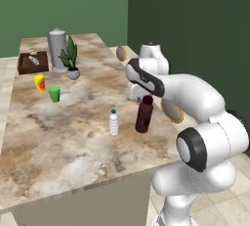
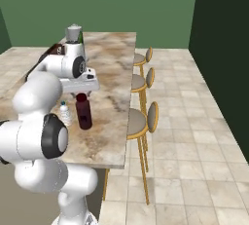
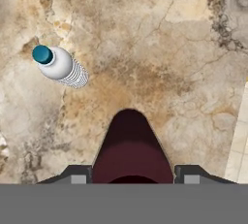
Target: Place the drinks on the dining counter in a tight cluster.
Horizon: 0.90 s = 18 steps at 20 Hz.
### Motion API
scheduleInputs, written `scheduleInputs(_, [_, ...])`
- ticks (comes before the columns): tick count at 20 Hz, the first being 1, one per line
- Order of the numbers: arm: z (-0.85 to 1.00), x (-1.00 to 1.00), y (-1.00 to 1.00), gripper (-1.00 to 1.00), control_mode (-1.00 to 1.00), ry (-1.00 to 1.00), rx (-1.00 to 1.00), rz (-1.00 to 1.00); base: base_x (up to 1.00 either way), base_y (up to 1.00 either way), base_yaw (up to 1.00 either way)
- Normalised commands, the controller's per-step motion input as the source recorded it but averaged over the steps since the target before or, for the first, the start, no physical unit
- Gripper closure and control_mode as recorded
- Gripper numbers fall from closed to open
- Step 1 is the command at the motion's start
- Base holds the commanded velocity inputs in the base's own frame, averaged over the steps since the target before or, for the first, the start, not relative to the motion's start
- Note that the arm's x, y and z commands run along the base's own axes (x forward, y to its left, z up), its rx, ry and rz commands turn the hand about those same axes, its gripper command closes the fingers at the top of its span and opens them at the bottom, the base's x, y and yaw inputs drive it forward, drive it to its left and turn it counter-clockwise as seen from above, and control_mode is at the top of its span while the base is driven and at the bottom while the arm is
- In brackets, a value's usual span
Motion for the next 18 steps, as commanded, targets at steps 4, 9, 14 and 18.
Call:
scheduleInputs(4, [0.00, 0.27, 0.20, 1.00, -1.00, 0.02, 0.00, 0.00, 0.00, 0.00, 0.00])
scheduleInputs(9, [-0.02, 0.22, 0.33, 1.00, -1.00, 0.00, 0.00, 0.00, 0.00, 0.00, 0.00])
scheduleInputs(14, [-0.08, 0.19, 0.27, 1.00, -1.00, 0.00, -0.01, 0.00, 0.00, 0.00, 0.00])
scheduleInputs(18, [-0.03, 0.34, 0.01, 1.00, -1.00, 0.00, -0.01, 0.00, 0.00, 0.00, 0.00])
